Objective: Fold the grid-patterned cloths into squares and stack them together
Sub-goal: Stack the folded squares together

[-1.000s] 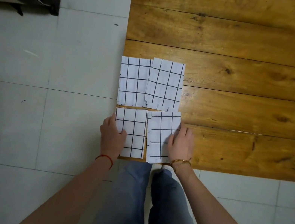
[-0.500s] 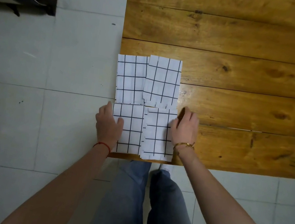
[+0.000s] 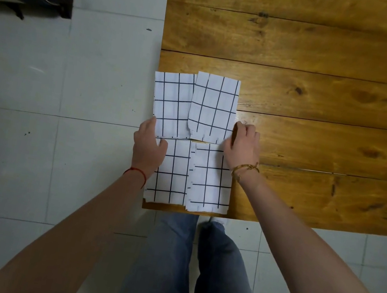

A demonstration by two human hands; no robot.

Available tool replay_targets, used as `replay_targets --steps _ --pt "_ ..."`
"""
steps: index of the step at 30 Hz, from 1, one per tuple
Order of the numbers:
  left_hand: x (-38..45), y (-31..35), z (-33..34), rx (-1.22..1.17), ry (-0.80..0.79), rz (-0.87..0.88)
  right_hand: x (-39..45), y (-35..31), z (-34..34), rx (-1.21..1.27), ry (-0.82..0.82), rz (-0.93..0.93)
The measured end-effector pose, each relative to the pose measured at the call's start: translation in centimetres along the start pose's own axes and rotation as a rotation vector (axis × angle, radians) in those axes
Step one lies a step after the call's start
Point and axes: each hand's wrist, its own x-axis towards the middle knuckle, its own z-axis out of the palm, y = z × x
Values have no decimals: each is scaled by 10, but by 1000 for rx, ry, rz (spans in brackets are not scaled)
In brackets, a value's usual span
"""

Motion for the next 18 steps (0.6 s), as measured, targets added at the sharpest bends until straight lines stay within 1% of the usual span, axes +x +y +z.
replay_targets --steps 5,9,13,18 --pt "-8 -7 -3 -11 32 -26 -19 13 0 38 56 62" --pt "-27 -18 0 9 14 -50 -47 22 8 21 37 66" --pt "-43 -25 8 -2 -27 -112 -66 24 20 31 23 52" --pt "-45 -26 10 -12 -40 -113 -71 21 23 33 -1 12"
